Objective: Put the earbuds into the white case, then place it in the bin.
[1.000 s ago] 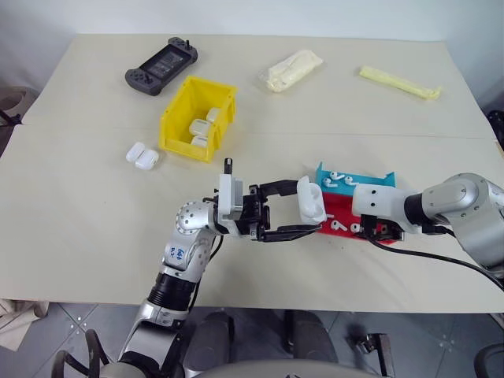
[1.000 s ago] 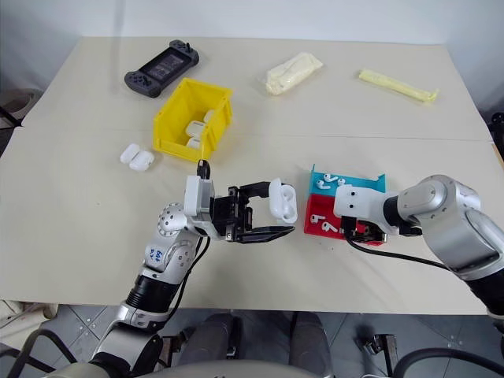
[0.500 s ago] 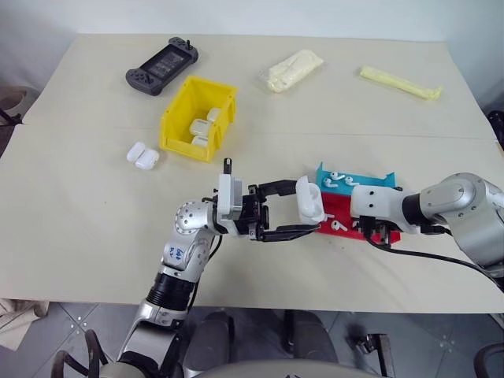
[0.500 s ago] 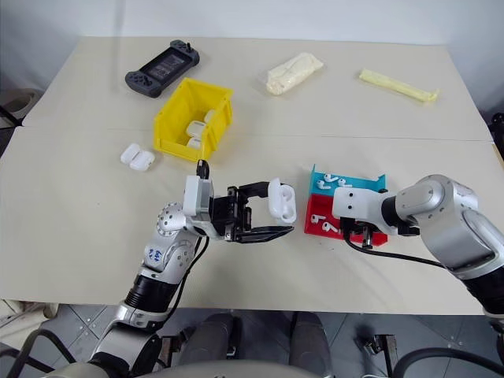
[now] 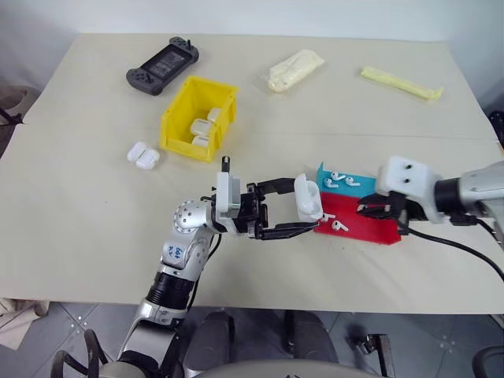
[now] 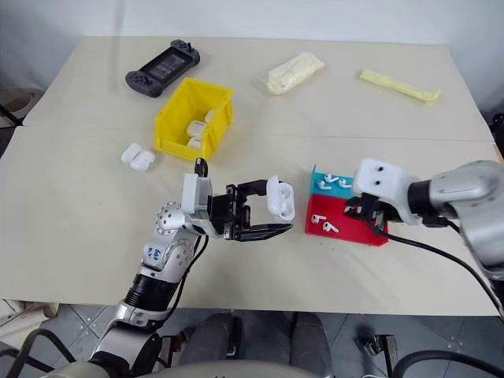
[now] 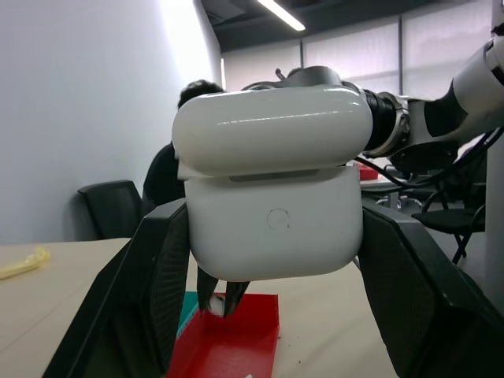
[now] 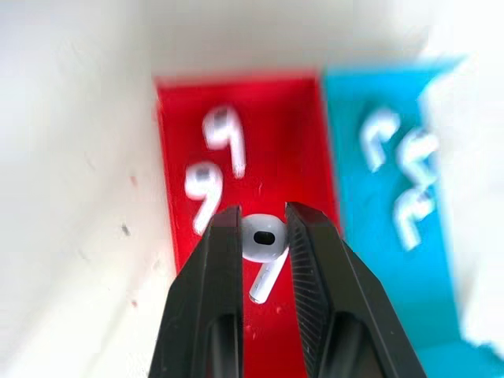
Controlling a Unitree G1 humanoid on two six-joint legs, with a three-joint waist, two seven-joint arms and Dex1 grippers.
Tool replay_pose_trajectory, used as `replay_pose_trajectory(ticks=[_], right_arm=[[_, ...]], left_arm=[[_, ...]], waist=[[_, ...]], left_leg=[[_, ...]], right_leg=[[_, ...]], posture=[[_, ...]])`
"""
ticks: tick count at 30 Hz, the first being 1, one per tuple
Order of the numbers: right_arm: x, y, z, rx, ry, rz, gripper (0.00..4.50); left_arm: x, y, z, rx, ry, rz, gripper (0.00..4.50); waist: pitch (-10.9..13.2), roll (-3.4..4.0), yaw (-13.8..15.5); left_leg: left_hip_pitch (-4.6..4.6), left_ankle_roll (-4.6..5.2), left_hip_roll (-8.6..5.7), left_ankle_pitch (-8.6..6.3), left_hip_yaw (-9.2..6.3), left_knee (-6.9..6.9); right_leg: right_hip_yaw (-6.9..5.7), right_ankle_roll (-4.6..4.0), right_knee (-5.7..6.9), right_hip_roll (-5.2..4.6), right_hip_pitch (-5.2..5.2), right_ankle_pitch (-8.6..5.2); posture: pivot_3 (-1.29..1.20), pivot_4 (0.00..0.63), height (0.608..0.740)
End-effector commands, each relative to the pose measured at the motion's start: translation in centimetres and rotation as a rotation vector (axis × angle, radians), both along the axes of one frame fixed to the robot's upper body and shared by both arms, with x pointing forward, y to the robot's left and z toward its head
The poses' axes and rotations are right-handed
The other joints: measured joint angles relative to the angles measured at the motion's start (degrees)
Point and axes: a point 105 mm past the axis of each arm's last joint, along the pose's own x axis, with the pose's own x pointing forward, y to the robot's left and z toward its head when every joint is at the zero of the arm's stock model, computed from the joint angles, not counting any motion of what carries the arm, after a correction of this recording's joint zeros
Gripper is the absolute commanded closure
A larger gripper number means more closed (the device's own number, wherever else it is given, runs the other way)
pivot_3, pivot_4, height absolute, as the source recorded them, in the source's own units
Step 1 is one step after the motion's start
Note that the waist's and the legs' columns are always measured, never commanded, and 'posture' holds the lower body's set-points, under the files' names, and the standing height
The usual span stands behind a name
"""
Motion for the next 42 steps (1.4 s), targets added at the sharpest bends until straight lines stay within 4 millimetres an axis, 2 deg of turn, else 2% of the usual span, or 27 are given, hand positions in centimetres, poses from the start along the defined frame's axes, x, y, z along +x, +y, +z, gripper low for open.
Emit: replay_pose_trajectory(ticks=[1,4,9,12,14,25,42], right_arm=[[-0.7,-0.1,1.8,0.136,-0.084,-0.009,3.94],[-0.9,1.8,3.4,0.4,-0.186,0.012,3.94],[-1.1,3.7,5.3,0.686,-0.238,0.03,3.94],[-1.8,4.6,7.5,0.903,-0.312,0.079,3.94],[-1.9,5.0,8.0,0.977,-0.303,0.078,3.94],[-3.8,9.2,8.5,1.056,-0.245,0.228,3.94],[-3.9,9.6,6.7,1.073,-0.211,0.213,3.94]], left_arm=[[0.2,-0.1,1.0,-0.04,0.022,-0.042,1.7],[0.3,-0.2,1.2,-0.043,0.051,-0.086,1.7],[0.5,-0.2,1.6,-0.031,0.098,-0.123,1.7],[0.4,0.2,1.6,-0.023,0.111,-0.133,1.7],[0.4,0.4,1.6,-0.019,0.121,-0.136,1.7],[-0.6,0.4,2.7,-0.045,0.15,-0.184,1.7],[-0.4,0.6,3.5,-0.069,0.149,-0.164,1.7]], waist=[[0.0,0.0,0.0],[0.0,-0.01,-0.5],[0.0,0.02,-0.5],[0.0,0.01,-0.5],[0.0,0.03,-0.4],[0.0,0.03,-0.5],[0.0,0.03,-0.5]], left_leg=[[0.0,0.0,-0.02,0.0,0.04,0.01],[0.04,0.0,0.01,0.0,0.03,-0.01],[0.05,-0.05,0.02,0.03,0.02,-0.02],[0.06,-0.05,0.02,0.03,0.0,-0.02],[0.05,-0.06,0.01,0.03,-0.01,-0.01],[0.04,-0.05,0.0,0.03,-0.02,-0.02],[0.04,-0.03,-0.01,0.03,0.0,-0.03]], right_leg=[[0.03,0.04,0.0,0.0,0.0,0.02],[0.02,0.03,0.04,0.0,-0.01,0.02],[0.03,0.02,0.11,0.01,-0.05,0.01],[0.03,0.02,0.12,0.01,-0.05,0.01],[0.03,0.02,0.12,0.01,-0.05,0.01],[0.04,0.01,0.13,0.0,-0.06,0.01],[0.05,0.01,0.11,0.0,-0.06,0.01]], posture=[[0.0,0.15,0.74],[0.0,0.15,0.74],[0.0,0.15,0.74],[0.0,0.15,0.74],[0.0,0.15,0.74],[0.0,0.15,0.74],[0.0,0.15,0.74]])
